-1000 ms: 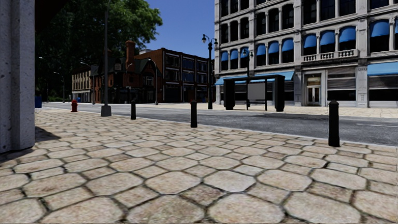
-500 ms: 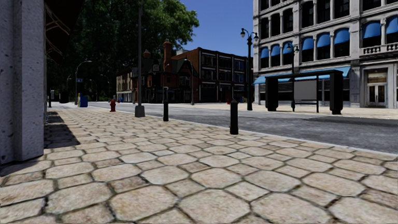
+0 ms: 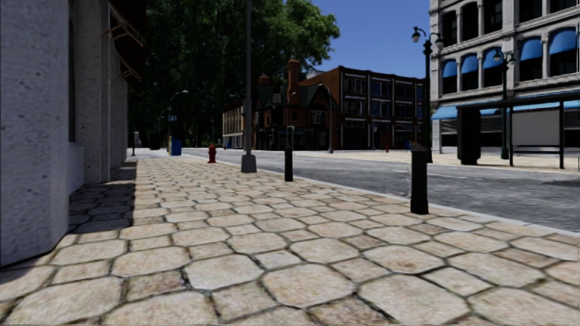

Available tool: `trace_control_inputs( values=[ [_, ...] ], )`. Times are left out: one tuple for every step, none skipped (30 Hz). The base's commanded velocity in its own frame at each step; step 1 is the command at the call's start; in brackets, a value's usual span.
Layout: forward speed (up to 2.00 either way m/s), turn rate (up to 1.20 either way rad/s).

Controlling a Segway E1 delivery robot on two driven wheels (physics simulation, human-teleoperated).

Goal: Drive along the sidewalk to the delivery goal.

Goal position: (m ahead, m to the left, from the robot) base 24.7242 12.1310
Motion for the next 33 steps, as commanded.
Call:
trace_control_inputs(
  values=[
    [2.0, 0.48],
    [2.0, 0.48],
    [2.0, 0.48],
    [2.0, 0.48],
    [2.0, 0.48],
    [2.0, 0.48],
    [2.0, 0.48],
    [2.0, 0.48],
    [2.0, 0.48],
    [2.0, 0.48],
    [2.0, 0.48],
    [2.0, 0.48],
    [2.0, 0.48],
    [2.0, 0.48],
    [2.0, 0.48],
    [2.0, 0.48],
    [2.0, 0.48],
    [2.0, 0.48],
    [2.0, 0.48],
    [2.0, 0.48],
    [2.0, 0.48],
    [2.0, 0.48],
    [2.0, 0.48],
    [2.0, 0.48],
    [2.0, 0.48],
    [2.0, 0.48],
    [2.0, 0.48],
    [2.0, 0.48],
    [2.0, 0.0],
    [2.0, 0.0],
    [2.0, 0.0],
    [2.0, 0.0],
    [2.0, 0.0]
  ],
)
